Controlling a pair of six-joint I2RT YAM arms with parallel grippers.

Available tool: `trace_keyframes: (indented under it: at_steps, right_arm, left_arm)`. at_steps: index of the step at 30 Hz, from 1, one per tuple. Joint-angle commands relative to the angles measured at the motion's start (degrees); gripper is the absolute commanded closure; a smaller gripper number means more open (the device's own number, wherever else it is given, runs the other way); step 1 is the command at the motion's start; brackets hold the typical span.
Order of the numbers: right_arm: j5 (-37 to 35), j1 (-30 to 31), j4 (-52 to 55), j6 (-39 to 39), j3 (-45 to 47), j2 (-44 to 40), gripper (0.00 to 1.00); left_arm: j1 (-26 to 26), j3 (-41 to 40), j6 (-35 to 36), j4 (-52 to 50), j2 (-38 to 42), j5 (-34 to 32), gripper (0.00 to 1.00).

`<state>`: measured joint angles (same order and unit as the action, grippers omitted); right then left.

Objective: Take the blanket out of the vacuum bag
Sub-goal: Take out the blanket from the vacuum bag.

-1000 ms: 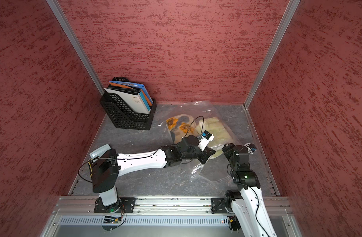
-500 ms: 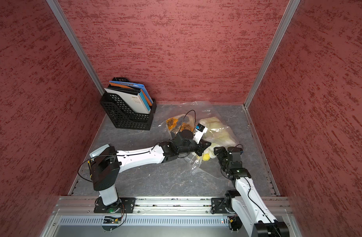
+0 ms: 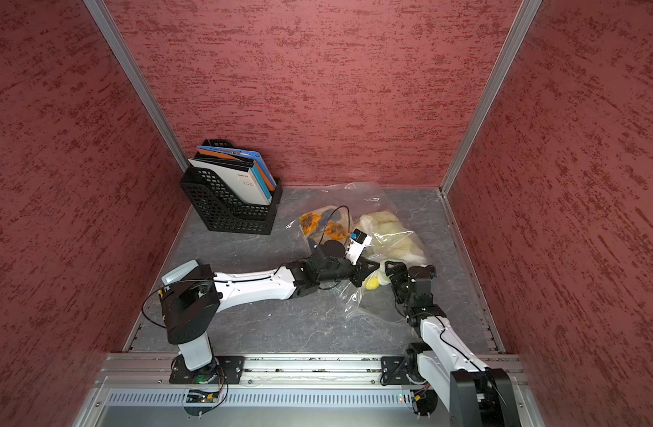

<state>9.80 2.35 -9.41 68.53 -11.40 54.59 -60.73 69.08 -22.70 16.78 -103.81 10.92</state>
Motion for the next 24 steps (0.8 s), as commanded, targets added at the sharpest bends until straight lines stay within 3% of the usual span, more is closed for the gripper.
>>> trace_keyframes:
  at_steps: [1, 10, 17, 24]
  right_arm:
    - [-0.1, -0.3, -6.9, 1.5, 0.0, 1.3, 0.18]
    - [2.1, -0.3, -11.3, 2.4, -0.4, 6.1, 0.41]
    - [2.2, -0.3, -10.3, 1.6, -0.9, 4.4, 0.76]
    - [4.6, -0.3, -7.4, 1.6, -1.7, 0.1, 0.98]
  left_arm:
    - [-0.3, -0.9, 0.0, 2.0, 2.9, 0.5, 0.99]
    - [-0.4, -1.3, 0.6, 1.1, 3.2, -0.6, 1.00]
    - [-0.4, -1.6, 1.3, 0.0, 4.2, -1.5, 1.00]
    - [-0.4, -2.2, 3.1, -1.7, 5.4, -4.2, 1.00]
